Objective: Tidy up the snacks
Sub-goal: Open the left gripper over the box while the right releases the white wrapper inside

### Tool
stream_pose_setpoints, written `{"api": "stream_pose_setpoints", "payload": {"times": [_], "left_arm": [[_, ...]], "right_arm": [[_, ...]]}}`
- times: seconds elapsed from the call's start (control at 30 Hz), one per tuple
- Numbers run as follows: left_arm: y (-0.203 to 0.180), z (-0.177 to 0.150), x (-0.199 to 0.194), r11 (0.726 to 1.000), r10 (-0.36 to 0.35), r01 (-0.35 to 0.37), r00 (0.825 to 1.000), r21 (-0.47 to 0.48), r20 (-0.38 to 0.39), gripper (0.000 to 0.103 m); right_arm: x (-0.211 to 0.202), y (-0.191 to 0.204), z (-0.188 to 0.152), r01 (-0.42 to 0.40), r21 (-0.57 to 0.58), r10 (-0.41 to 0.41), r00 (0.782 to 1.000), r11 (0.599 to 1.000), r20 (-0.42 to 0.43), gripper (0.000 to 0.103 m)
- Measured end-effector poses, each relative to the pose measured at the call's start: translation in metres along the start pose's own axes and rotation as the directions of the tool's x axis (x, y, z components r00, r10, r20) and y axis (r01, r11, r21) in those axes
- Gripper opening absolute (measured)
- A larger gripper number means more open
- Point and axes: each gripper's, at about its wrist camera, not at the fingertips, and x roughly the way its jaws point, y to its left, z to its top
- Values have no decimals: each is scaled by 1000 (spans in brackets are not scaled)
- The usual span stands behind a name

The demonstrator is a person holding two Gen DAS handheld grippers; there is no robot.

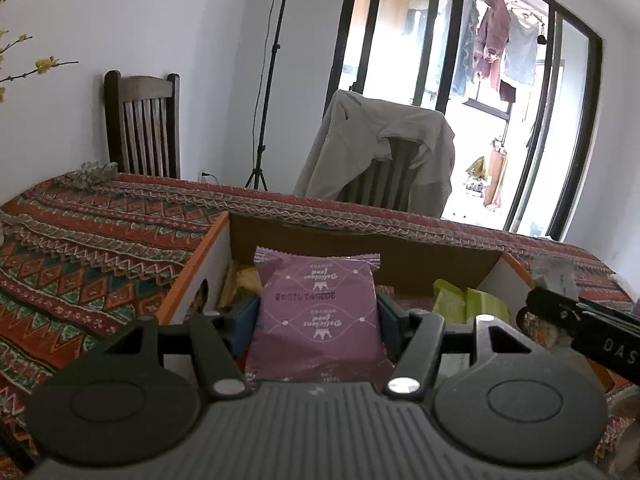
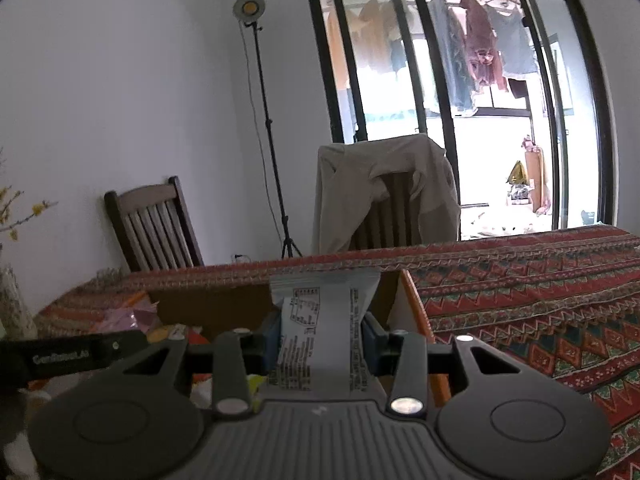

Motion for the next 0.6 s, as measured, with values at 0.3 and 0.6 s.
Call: {"api": "stream_pose_setpoints", "payload": {"times": [0.3, 0.6], "left_arm": [[-1, 0, -16, 1000, -6, 7, 995, -4, 99, 93], [-1, -1, -17, 999, 15, -11, 994, -30, 110, 103]], "right_arm": [[-6, 0, 0, 2, 6, -2, 1000, 1000, 23, 101], [-7, -1, -1, 21, 12, -21, 1000, 1000, 11, 103]]}}
